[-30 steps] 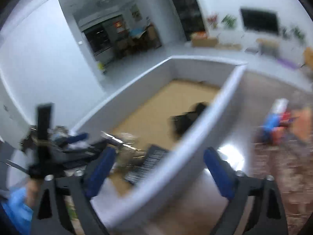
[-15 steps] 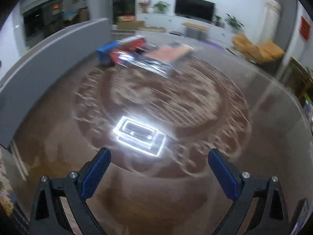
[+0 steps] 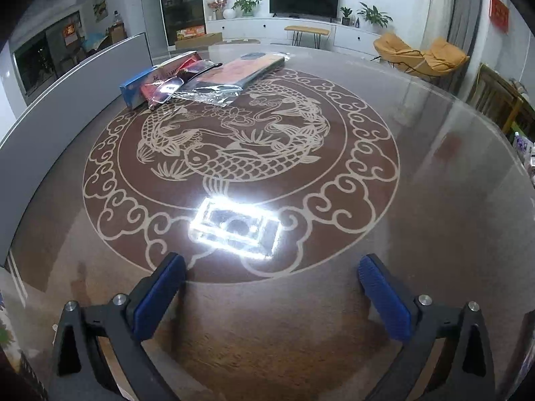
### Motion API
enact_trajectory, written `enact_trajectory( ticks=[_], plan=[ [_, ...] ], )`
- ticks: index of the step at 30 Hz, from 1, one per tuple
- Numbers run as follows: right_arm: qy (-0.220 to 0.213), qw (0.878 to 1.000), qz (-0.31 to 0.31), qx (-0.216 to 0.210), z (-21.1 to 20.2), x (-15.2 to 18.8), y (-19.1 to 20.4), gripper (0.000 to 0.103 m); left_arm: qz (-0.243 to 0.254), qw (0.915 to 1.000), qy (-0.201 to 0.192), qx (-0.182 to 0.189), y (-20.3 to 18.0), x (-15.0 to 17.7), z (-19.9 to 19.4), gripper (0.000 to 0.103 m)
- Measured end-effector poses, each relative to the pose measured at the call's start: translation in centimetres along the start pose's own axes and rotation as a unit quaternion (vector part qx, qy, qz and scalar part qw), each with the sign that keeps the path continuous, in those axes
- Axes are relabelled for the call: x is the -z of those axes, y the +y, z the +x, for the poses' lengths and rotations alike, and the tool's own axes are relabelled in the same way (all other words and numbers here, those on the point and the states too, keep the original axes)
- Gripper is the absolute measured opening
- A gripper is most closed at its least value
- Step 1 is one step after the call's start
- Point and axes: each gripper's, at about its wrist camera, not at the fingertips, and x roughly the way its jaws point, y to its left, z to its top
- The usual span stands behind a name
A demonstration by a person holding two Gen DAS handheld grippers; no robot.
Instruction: Organize objects
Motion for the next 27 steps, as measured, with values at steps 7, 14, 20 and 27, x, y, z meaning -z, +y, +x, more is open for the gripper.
enact_trajectory(
  ticks=[7, 14, 20, 27],
  plan=[
    [0.000, 1.000, 0.000, 0.000, 0.0, 0.0, 0.0, 0.103, 0.012, 0.9998, 0.011, -0.006, -1.3, -3.4, 6.1, 0.097],
    [0.000, 1.000, 0.000, 0.000, 0.0, 0.0, 0.0, 0.103, 0.020, 0.9974, 0.003, -0.069, 0.4, -13.5, 15.3, 0.097],
    [0.000, 1.000, 0.000, 0.000, 0.0, 0.0, 0.0, 0.103, 0.006, 0.9952, 0.060, -0.076, 2.0, -17.2, 23.0, 0.092],
    [0.000, 1.000, 0.000, 0.000, 0.0, 0.0, 0.0, 0.103, -0.006, 0.9984, 0.049, -0.029, 1.0, -14.2, 22.3, 0.022]
  ],
)
